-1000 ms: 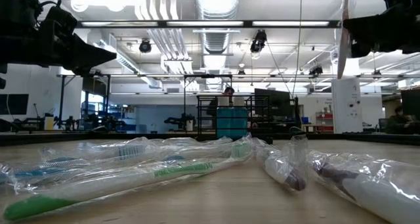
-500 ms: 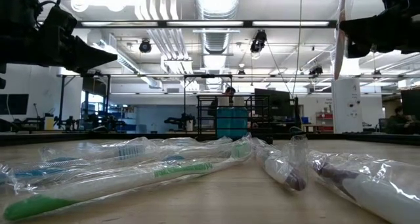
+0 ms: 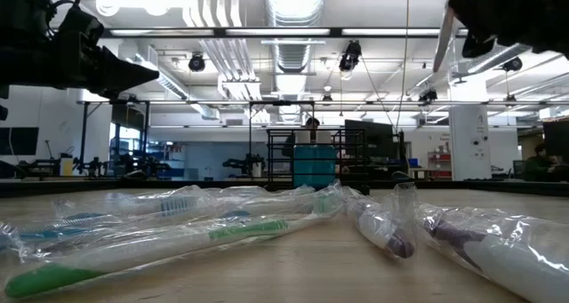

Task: Pick & Place toothbrushing station
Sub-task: Put the orange toothbrush into the wire organizer

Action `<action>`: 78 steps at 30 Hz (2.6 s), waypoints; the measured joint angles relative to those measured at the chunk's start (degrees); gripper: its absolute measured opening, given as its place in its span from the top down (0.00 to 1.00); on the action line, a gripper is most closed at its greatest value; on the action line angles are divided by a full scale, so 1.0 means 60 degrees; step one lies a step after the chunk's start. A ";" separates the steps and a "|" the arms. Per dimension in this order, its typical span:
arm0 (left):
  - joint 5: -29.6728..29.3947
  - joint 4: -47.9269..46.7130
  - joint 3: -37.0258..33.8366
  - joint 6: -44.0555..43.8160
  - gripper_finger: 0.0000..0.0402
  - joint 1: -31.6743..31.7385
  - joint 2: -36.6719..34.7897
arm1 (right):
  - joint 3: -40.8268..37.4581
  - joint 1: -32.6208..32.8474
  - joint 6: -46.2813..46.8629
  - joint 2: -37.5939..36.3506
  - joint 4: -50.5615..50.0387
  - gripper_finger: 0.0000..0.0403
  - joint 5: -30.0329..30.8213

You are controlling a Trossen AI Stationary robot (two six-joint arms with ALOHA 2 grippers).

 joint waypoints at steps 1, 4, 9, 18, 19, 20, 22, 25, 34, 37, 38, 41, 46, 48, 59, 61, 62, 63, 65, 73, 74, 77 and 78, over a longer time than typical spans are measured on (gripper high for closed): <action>0.0001 0.0038 0.0000 0.0003 0.97 0.0000 0.0004 | 0.0202 0.0000 0.0000 0.0295 -0.0003 0.97 0.0003; 0.0001 0.0087 0.0000 0.0004 0.97 0.0000 0.0004 | 0.0951 -0.0004 -0.0228 0.1299 0.0020 0.97 0.0007; 0.0001 0.0079 -0.0004 0.0018 0.97 -0.0001 0.0000 | 0.1883 -0.0328 -0.0707 0.2913 0.1282 0.97 -0.0007; 0.0001 0.0062 -0.0011 0.0004 0.97 0.0000 0.0002 | 0.3245 -0.1753 -0.0323 0.6252 0.1922 0.97 -0.1638; 0.0001 0.0061 -0.0011 0.0004 0.97 -0.0003 0.0000 | 0.3268 -0.1931 -0.0245 0.6611 0.2395 0.97 -0.1859; 0.0001 0.0059 -0.0011 0.0000 0.97 0.0000 0.0003 | 0.3256 -0.2136 -0.0145 0.6953 0.2859 0.97 -0.2041; 0.0001 0.0030 -0.0011 -0.0004 0.97 -0.0001 0.0004 | 0.3099 -0.2561 0.0094 0.7630 0.3891 0.97 -0.2410; 0.0001 -0.0049 -0.0011 -0.0004 0.97 -0.0003 0.0004 | 0.2798 -0.3197 0.0559 0.8487 0.5163 0.97 -0.2985; 0.0001 -0.0166 -0.0018 -0.0007 0.97 -0.0002 0.0004 | 0.2929 -0.3807 0.0816 1.0602 0.6278 0.97 -0.3058; 0.0001 -0.0167 -0.0022 -0.0075 0.97 0.0000 0.0007 | 0.2969 -0.3868 0.0779 1.1172 0.6574 0.97 -0.3006; 0.0003 -0.0169 -0.0022 -0.0091 0.97 -0.0001 0.0007 | 0.2974 -0.3914 0.0779 1.1326 0.6697 0.97 -0.3002; 0.0003 -0.0167 -0.0025 -0.0117 0.97 -0.0002 0.0011 | 0.2838 -0.3997 0.0779 1.1708 0.7106 0.97 -0.2790; 0.0005 -0.0171 -0.0033 -0.0193 0.97 -0.0002 0.0011 | 0.2686 -0.4025 0.0815 1.2340 0.7894 0.97 -0.2505; 0.0005 -0.0194 -0.0033 -0.0193 0.97 -0.0003 0.0011 | 0.2685 -0.4022 0.0814 1.2621 0.7967 0.97 -0.2462; 0.0005 -0.0222 -0.0040 -0.0255 0.97 -0.0001 0.0011 | 0.2617 -0.4011 0.0867 1.3704 0.8364 0.97 -0.1989; 0.0005 -0.0225 -0.0040 -0.0259 0.97 -0.0003 0.0011 | 0.2617 -0.4011 0.0927 1.3841 0.8347 0.97 -0.1978; 0.0005 -0.0226 -0.0040 -0.0261 0.97 -0.0003 0.0011 | 0.2617 -0.4011 0.0949 1.3890 0.8360 0.97 -0.1978; 0.0005 -0.0226 -0.0042 -0.0262 0.97 -0.0001 0.0011 | 0.2617 -0.4011 0.0989 1.3942 0.8456 0.97 -0.1978; 0.0005 -0.0229 -0.0044 -0.0267 0.97 -0.0003 0.0011 | 0.2617 -0.4011 0.1103 1.3996 0.8525 0.97 -0.1978; 0.0005 -0.0226 -0.0047 -0.0284 0.97 -0.0003 0.0011 | 0.2617 -0.4011 0.1389 1.4141 0.8490 0.96 -0.1986; 0.0005 -0.0226 -0.0047 -0.0284 0.97 -0.0003 0.0011 | 0.2617 -0.4003 0.1392 1.4151 0.8488 0.96 -0.1989; 0.0005 -0.0226 -0.0047 -0.0295 0.97 -0.0003 0.0011 | 0.2617 -0.3988 0.1406 1.4151 0.8489 0.92 -0.2010; 0.0005 -0.0226 -0.0047 -0.0299 0.97 0.0000 0.0011 | 0.2617 -0.3988 0.1462 1.4151 0.8482 0.90 -0.2011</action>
